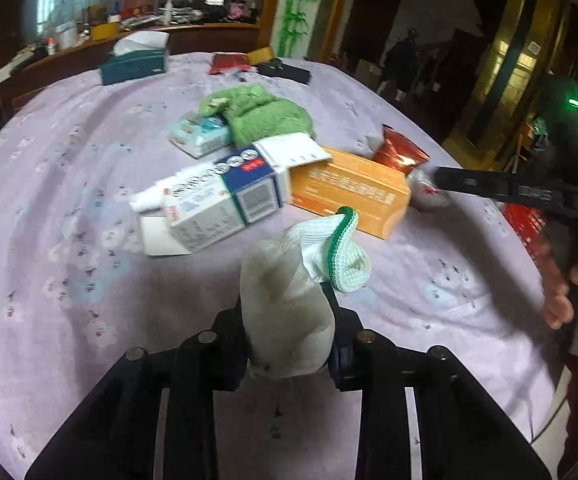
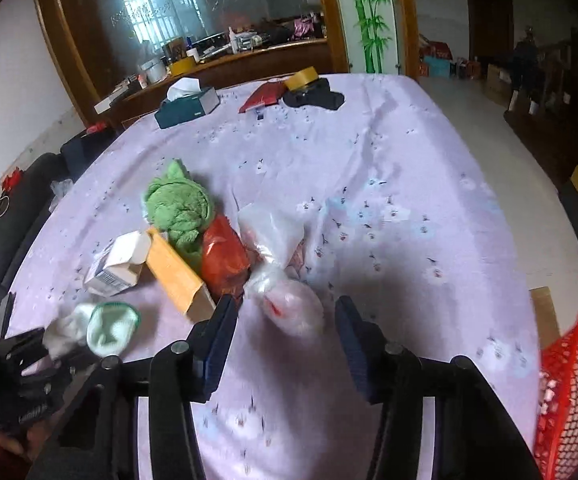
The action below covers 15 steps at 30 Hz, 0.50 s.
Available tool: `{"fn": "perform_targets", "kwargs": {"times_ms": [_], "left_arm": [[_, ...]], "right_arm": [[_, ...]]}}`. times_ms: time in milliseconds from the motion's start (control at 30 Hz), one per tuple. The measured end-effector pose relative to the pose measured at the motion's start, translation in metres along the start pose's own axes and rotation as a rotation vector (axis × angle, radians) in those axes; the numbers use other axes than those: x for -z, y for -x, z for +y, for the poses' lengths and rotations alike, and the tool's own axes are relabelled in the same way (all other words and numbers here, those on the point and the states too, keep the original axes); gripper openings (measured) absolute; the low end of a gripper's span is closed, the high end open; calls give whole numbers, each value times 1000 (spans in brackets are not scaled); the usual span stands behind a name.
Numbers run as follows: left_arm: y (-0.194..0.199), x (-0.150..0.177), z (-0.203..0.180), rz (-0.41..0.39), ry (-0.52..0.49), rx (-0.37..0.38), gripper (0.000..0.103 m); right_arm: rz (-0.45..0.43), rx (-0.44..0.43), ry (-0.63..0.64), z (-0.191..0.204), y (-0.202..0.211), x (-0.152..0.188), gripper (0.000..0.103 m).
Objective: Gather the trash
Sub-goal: 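Grasp the clear plastic bag with pink contents with the right gripper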
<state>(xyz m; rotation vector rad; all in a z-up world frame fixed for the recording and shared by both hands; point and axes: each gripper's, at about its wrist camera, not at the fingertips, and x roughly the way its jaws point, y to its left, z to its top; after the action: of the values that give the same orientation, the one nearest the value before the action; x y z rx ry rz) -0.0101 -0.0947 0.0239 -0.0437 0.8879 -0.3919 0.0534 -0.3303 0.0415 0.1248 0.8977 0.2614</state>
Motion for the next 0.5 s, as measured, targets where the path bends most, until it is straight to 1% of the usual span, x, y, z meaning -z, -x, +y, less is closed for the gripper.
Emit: {"fn": "perform_targets", "kwargs": {"times_ms": [100, 167, 233, 267, 367, 467, 500], "left_arm": [[-2, -2, -1, -4, -5, -4, 29], [-3, -2, 0, -4, -2, 2, 29], [-3, -3, 1, -6, 2, 4, 29], [-3, -2, 1, -4, 5, 10, 29], [-2, -3, 4, -11, 15, 14, 29], [0, -2, 4, -23, 17, 15, 29], [2, -1, 2, -32, 12, 14, 29]], "right_arm": [[21, 17, 41, 5, -17, -4, 55], [41, 4, 58, 8, -29, -6, 55], [58, 28, 71, 11, -38, -6, 55], [61, 31, 81, 13, -41, -5, 47], [30, 51, 85, 18, -35, -1, 45], [-12, 42, 64, 24, -16, 9, 44], [-30, 40, 40, 25, -6, 14, 44]]}}
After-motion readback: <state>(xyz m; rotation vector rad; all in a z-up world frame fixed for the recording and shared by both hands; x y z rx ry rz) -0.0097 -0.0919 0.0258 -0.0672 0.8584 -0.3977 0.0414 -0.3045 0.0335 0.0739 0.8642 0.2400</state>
